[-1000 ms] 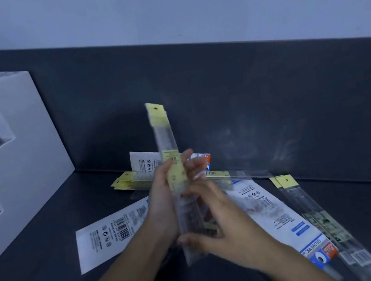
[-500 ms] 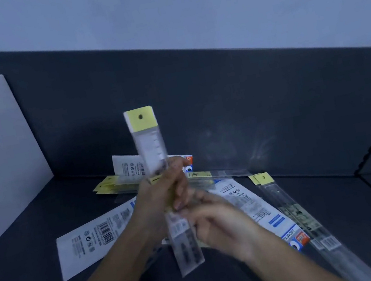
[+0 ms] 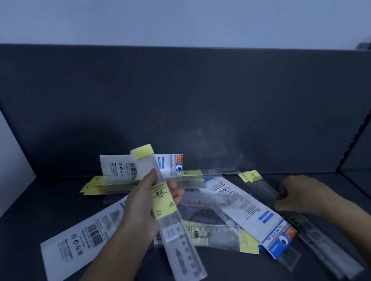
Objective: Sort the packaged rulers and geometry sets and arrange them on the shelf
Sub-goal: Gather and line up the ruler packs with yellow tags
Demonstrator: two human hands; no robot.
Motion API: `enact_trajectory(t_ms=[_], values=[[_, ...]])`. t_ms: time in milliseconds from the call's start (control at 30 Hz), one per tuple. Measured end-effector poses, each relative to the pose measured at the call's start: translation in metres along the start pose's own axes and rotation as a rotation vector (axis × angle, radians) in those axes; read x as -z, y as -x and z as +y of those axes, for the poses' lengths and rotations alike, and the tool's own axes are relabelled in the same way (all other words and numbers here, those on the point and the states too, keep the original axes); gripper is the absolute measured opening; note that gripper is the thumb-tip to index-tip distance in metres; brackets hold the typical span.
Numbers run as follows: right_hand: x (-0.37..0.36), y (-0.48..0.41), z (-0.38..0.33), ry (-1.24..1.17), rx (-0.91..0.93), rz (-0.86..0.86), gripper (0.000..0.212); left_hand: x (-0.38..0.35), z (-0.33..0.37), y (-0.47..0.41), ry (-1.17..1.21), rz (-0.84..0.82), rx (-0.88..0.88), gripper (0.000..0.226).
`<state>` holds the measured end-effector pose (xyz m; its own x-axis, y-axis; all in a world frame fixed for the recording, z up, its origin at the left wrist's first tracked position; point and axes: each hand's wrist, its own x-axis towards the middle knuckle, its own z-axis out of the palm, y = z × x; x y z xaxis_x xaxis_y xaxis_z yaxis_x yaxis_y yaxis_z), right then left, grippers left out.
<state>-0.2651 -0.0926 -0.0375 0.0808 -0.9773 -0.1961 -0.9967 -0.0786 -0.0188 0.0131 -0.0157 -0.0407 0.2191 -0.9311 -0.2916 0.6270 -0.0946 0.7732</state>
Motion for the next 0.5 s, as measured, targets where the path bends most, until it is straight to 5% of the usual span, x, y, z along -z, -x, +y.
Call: enact_trajectory(t_ms=[333, 500], values=[[0.001, 0.001, -0.023, 0.238, -0.038, 0.084, 0.01, 0.003, -0.004, -0.002, -0.071, -0.012, 0.017, 0.028], [0.001, -0.002, -0.01, 0.199, -0.097, 0.146, 0.011, 0.004, -0.007, -0.002, -0.09, -0.011, 0.018, 0.033]])
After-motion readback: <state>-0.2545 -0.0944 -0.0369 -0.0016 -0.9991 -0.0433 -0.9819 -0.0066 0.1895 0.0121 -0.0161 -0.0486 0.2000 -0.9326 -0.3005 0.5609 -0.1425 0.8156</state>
